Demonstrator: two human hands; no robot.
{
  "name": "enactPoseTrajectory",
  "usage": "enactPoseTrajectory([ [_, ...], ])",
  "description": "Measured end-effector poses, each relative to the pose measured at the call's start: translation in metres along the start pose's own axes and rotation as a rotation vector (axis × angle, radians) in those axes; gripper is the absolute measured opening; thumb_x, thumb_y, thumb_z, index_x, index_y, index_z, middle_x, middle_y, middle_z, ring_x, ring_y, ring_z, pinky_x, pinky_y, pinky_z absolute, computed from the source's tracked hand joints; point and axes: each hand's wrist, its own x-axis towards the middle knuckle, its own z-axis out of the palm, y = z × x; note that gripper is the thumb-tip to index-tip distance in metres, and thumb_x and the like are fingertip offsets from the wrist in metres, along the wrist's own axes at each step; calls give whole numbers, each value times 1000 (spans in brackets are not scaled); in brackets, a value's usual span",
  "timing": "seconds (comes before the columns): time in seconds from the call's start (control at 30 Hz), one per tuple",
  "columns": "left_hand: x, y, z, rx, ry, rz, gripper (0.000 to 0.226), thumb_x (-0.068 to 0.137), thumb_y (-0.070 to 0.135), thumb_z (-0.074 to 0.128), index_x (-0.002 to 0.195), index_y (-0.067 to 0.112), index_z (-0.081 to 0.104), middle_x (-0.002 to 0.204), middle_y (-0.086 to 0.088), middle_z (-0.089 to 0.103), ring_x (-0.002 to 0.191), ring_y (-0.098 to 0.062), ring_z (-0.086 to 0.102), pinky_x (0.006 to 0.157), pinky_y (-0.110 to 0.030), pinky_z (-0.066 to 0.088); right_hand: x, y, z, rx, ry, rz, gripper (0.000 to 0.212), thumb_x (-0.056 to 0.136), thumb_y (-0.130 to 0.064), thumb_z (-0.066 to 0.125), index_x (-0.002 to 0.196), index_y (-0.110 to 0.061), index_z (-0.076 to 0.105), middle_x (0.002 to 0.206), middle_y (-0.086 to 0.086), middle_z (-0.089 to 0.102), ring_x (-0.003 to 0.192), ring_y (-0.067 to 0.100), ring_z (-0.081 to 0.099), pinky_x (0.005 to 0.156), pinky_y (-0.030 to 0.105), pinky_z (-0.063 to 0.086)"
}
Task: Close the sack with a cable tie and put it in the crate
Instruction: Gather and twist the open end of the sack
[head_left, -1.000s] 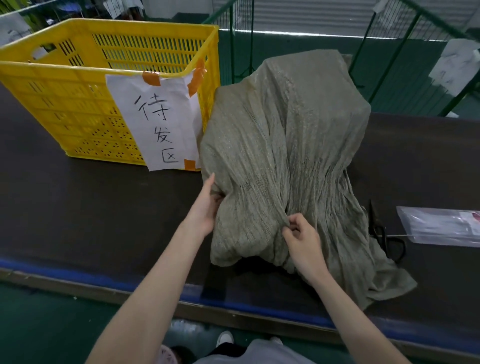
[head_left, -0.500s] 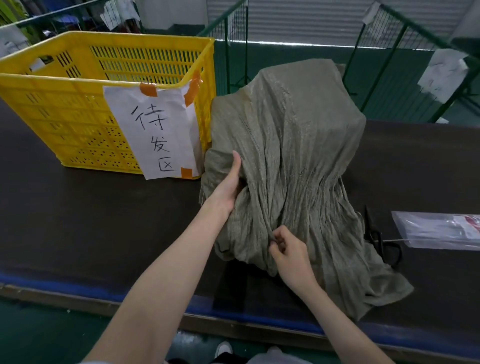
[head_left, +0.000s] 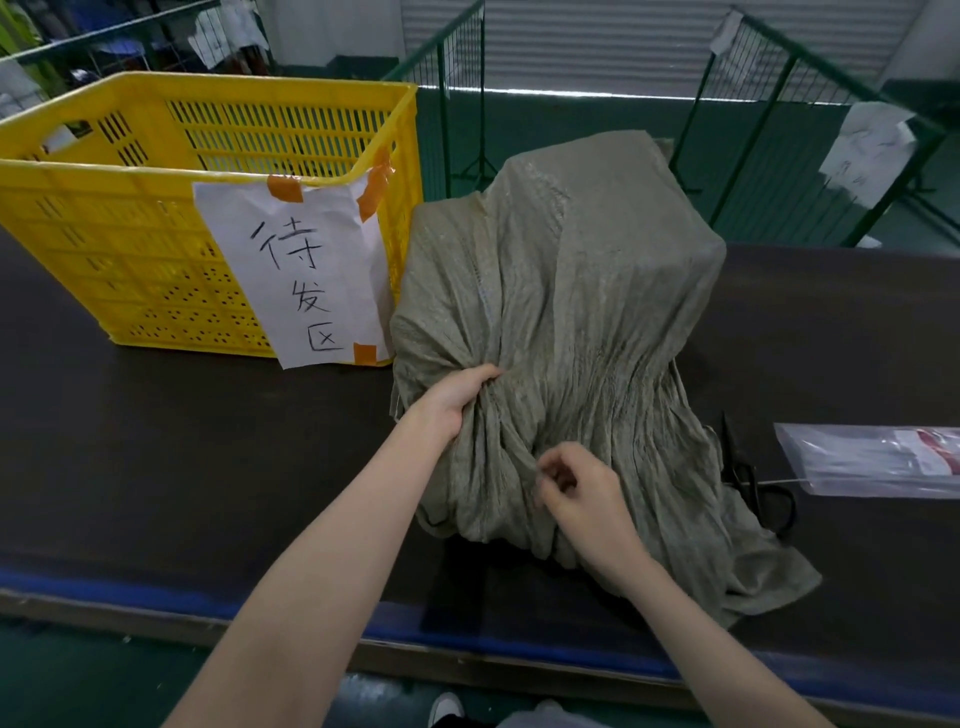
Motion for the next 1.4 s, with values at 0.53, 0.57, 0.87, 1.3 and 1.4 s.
enactPoseTrajectory([
  [0.53, 2, -20, -8, -26, 4, 64, 48, 91, 37, 60, 131, 11, 55, 126, -13, 62, 112, -26, 59, 98, -37, 46, 69, -1, -1, 212, 15, 384, 58, 76, -40, 73, 122, -13, 50, 119, 5, 57, 109, 19, 55, 98, 38, 46],
  [0.57, 1, -22, -7, -17, -7, 62, 47, 91, 39, 59, 129, 12, 57, 123, -12, 63, 110, -25, 60, 97, -37, 47, 69, 0, 2, 208, 12, 388, 54, 77, -39, 73, 119, -12, 52, 115, 5, 59, 107, 20, 57, 96, 38, 47],
  [0.87, -12, -56, -6, 98, 205, 288, 88, 80, 73, 45, 145, 14, 38, 140, 0, 50, 125, -18, 49, 110, -39, 37, 54, 12, 3, 205, 134, 351, 12, 81, -10, 61, 89, -4, 55, 82, 9, 58, 84, 32, 57, 70, 33, 40],
  [1.3, -33, -87, -22, 130, 190, 324, 44, 100, 44, 38, 127, 17, 60, 120, 3, 66, 111, -11, 60, 105, -31, 41, 46, 13, 3, 237, 120, 322, 9, 89, -8, 53, 96, -6, 48, 81, 3, 45, 69, 13, 40, 59, 24, 34],
  [1.4, -30, -71, -34, 11, 85, 132, 46, 92, 48, 52, 124, 16, 61, 115, -2, 68, 108, -17, 61, 99, -34, 44, 44, 15, 1, 250, 123, 321, 8, 89, -9, 53, 96, -6, 49, 83, 6, 49, 72, 15, 44, 59, 27, 35],
])
